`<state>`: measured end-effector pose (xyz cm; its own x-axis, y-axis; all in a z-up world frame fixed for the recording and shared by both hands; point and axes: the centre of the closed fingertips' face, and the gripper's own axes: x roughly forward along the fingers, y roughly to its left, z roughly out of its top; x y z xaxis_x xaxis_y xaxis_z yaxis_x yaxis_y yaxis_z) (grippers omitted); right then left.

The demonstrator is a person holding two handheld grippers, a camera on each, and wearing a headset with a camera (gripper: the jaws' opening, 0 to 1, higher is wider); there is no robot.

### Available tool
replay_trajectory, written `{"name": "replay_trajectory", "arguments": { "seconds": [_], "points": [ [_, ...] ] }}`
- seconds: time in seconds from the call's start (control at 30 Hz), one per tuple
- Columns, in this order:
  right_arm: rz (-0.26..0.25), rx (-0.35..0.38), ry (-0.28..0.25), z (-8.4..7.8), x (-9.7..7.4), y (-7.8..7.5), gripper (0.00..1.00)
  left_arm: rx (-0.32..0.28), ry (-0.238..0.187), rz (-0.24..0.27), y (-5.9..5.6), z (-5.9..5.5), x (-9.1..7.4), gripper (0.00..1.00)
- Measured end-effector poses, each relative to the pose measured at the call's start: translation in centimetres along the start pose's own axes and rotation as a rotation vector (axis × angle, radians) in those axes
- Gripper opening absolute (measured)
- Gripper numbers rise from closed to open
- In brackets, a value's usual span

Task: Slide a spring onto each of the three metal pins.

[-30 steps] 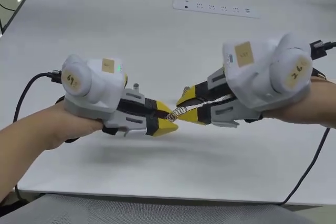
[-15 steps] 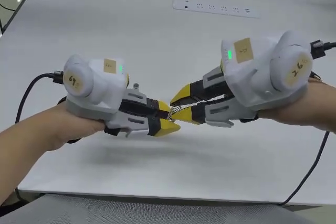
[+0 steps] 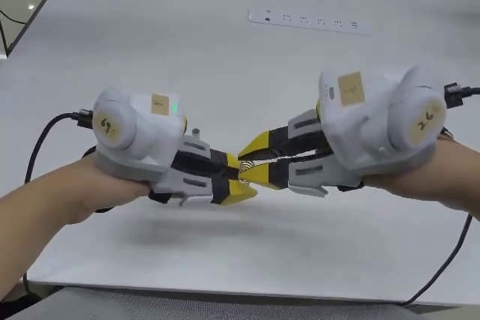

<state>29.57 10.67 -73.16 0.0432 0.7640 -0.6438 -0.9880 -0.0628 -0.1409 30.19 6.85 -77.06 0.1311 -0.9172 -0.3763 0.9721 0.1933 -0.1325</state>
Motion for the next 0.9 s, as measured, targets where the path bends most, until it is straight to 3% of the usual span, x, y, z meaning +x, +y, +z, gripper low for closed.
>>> {"name": "replay_trajectory", "arguments": {
  "seconds": [0.53, 0.9],
  "points": [
    [0.016, -0.053, 0.042, 0.15, 0.19, 0.22, 0.06, -0.031, -0.002, 0.012, 0.16, 0.0, -0.1, 0.06],
    [0.015, -0.079, 0.084, -0.6, 0.3, 0.34, 0.06, -0.053, 0.007, 0.032, 0.42, -0.34, -0.12, 0.14]
  ]
}}
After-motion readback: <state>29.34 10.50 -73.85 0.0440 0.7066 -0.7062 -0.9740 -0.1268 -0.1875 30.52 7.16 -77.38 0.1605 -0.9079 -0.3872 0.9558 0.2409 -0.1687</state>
